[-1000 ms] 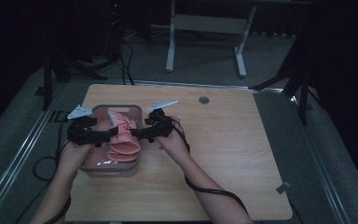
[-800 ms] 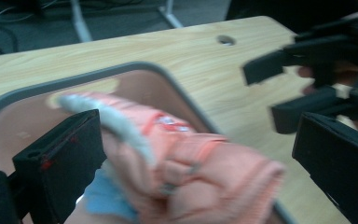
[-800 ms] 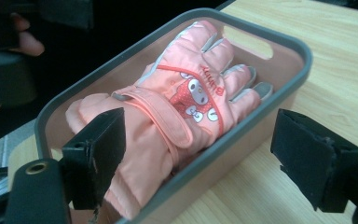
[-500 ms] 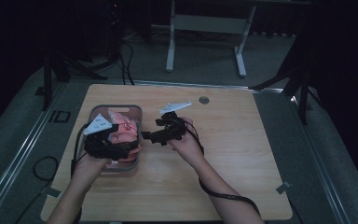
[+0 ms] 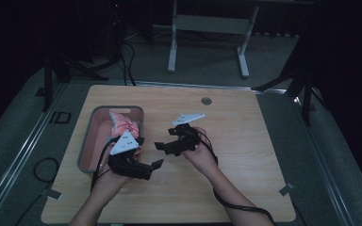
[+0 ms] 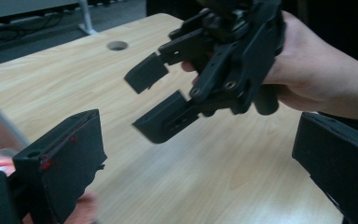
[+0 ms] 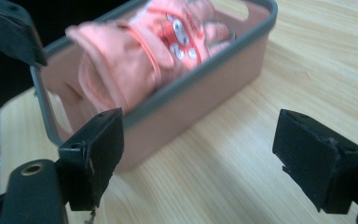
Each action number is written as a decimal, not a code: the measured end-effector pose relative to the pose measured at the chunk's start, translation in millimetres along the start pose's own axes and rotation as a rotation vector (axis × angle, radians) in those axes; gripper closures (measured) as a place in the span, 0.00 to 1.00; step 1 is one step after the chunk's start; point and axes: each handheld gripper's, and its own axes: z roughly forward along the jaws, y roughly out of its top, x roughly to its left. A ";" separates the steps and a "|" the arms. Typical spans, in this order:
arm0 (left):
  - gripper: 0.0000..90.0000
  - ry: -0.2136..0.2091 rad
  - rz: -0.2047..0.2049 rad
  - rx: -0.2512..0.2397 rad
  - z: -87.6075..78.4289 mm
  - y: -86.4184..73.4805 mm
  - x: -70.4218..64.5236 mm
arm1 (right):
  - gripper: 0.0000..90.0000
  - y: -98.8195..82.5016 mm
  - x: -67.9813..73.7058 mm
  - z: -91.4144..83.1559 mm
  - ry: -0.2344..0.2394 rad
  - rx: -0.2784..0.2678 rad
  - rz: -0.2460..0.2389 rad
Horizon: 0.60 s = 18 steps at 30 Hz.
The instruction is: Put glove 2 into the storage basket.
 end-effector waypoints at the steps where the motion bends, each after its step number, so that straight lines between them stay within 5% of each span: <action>1: 0.03 -0.010 0.004 0.002 2.8 -1.3 -2.9 | 0.18 -3.9 -0.6 -0.7 -0.003 0.006 -0.003; 18: 0.03 -0.112 0.039 0.062 50.7 -37.1 -36.2 | 0.18 -67.3 -20.0 -11.2 0.001 0.048 0.011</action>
